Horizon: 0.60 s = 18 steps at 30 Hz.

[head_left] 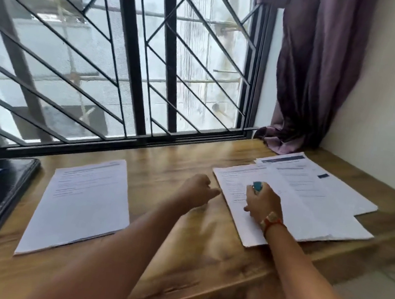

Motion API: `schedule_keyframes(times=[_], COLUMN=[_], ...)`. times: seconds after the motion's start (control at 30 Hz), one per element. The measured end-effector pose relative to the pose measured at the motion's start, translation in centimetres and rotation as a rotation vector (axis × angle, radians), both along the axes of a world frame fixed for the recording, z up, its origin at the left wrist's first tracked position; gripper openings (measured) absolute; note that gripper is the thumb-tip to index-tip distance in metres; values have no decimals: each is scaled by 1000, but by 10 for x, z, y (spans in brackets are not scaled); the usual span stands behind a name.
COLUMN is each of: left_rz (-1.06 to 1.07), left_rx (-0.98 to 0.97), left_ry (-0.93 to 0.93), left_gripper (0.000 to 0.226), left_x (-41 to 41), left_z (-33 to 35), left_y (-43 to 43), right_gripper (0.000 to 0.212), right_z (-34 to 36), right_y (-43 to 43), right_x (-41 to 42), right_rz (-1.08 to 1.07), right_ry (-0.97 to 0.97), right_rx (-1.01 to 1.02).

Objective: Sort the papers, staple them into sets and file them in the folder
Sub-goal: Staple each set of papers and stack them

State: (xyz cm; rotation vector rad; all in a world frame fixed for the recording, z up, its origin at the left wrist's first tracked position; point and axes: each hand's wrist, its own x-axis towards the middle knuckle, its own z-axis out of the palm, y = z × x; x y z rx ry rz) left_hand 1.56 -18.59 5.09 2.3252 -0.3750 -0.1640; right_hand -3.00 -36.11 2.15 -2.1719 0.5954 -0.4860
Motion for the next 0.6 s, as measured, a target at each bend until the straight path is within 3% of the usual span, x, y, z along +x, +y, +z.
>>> schedule_keyframes(times=[0.1, 0.2, 0.43, 0.6], left_rz=[27, 68, 246, 303], left_rx=[2, -70, -220, -288], left_ry=[91, 153, 324, 482], left_gripper=[13, 30, 17, 21], left_x=[-1, 3, 13, 15], left_z=[-1, -5, -11, -10], left_y=[-29, -54, -89, -93], right_gripper=[26, 25, 21, 22], right_z=[-6, -8, -14, -14], right_y=[-4, -7, -12, -13], right_x=[2, 3, 2, 3], right_rz=[-11, -15, -31, -28], right_ry=[-36, -41, -92, -96], right_rx=[85, 120, 199, 183])
